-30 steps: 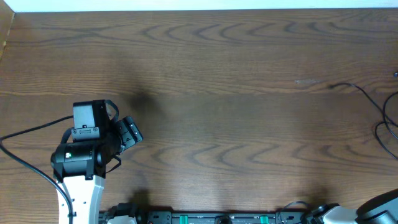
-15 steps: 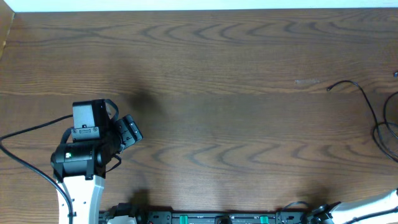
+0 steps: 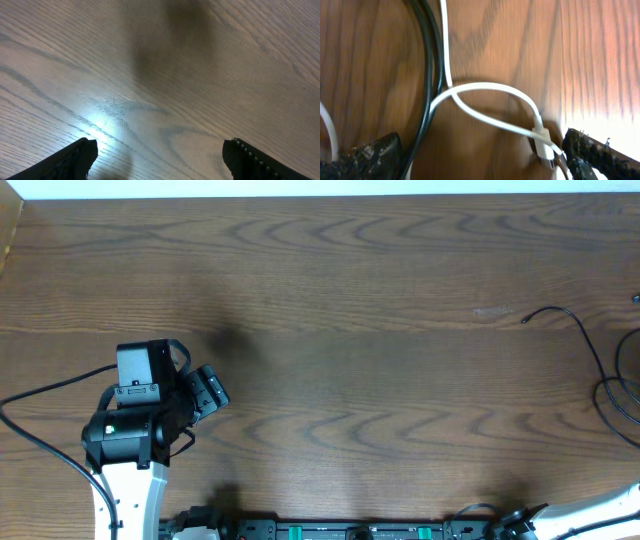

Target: Untangle cables

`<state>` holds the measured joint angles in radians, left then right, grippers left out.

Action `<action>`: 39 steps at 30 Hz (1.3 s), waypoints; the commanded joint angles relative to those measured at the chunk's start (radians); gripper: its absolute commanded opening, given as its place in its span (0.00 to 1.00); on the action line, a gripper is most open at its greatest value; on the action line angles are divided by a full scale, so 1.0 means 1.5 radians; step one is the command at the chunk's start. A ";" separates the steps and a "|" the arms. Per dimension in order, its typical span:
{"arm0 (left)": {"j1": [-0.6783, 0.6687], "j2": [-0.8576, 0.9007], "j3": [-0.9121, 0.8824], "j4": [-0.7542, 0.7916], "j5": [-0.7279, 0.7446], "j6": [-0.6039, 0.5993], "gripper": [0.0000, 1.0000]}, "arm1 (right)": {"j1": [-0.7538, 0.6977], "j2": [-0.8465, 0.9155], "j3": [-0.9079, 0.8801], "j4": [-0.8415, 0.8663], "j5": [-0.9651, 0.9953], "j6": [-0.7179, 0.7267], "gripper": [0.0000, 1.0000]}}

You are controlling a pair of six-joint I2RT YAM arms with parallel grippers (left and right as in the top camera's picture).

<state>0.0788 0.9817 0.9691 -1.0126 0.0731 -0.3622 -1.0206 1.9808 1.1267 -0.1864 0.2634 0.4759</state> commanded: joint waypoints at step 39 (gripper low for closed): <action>0.003 -0.002 0.008 0.000 -0.001 0.009 0.86 | 0.076 -0.273 0.015 -0.395 -0.385 0.260 0.99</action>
<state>0.0788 0.9817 0.9691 -1.0134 0.0734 -0.3618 -0.9062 1.5642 1.1477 -0.7563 -0.2420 0.6254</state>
